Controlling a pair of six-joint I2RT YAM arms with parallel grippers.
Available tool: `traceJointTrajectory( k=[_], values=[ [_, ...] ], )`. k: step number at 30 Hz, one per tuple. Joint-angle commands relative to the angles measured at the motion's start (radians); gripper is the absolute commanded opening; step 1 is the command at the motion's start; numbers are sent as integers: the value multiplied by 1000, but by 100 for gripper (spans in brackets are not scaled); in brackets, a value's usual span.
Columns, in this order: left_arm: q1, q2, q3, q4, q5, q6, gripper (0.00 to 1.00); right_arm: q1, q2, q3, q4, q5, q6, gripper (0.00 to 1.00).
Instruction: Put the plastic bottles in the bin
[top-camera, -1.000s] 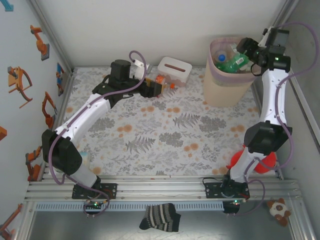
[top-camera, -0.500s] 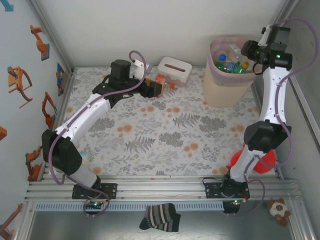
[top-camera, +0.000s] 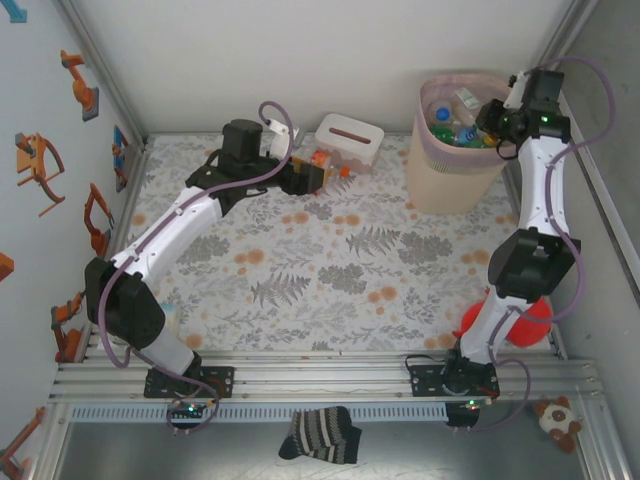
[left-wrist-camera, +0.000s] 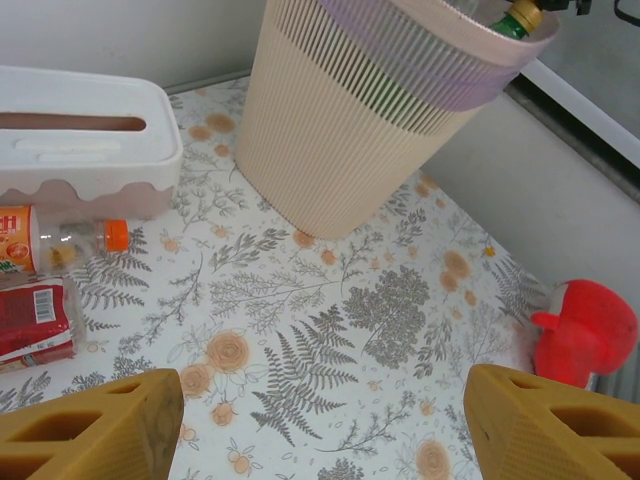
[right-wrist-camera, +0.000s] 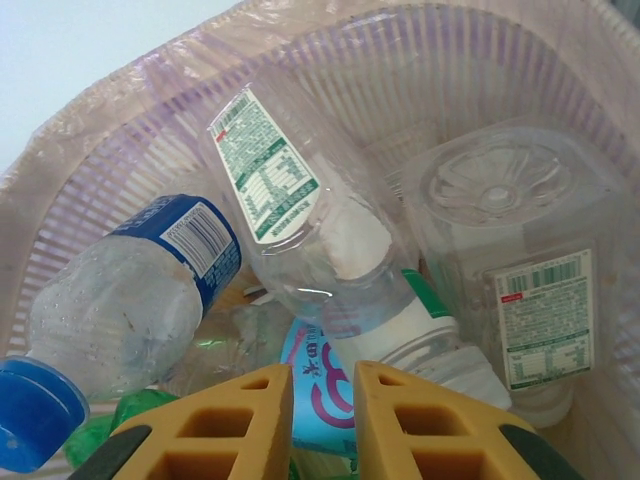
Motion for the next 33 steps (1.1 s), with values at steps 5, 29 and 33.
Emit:
traceJointTrajectory(
  k=[5, 29, 33],
  values=[
    [0, 50, 52, -10, -76, -24, 73, 10, -46, 88, -72, 14, 23, 26],
    [88, 635, 586, -382, -537, -216, 73, 13, -361, -155, -60, -18, 33, 28],
    [75, 673, 646, -416, -733, -398, 79, 14, -388, -201, -44, -19, 38, 28]
  ],
)
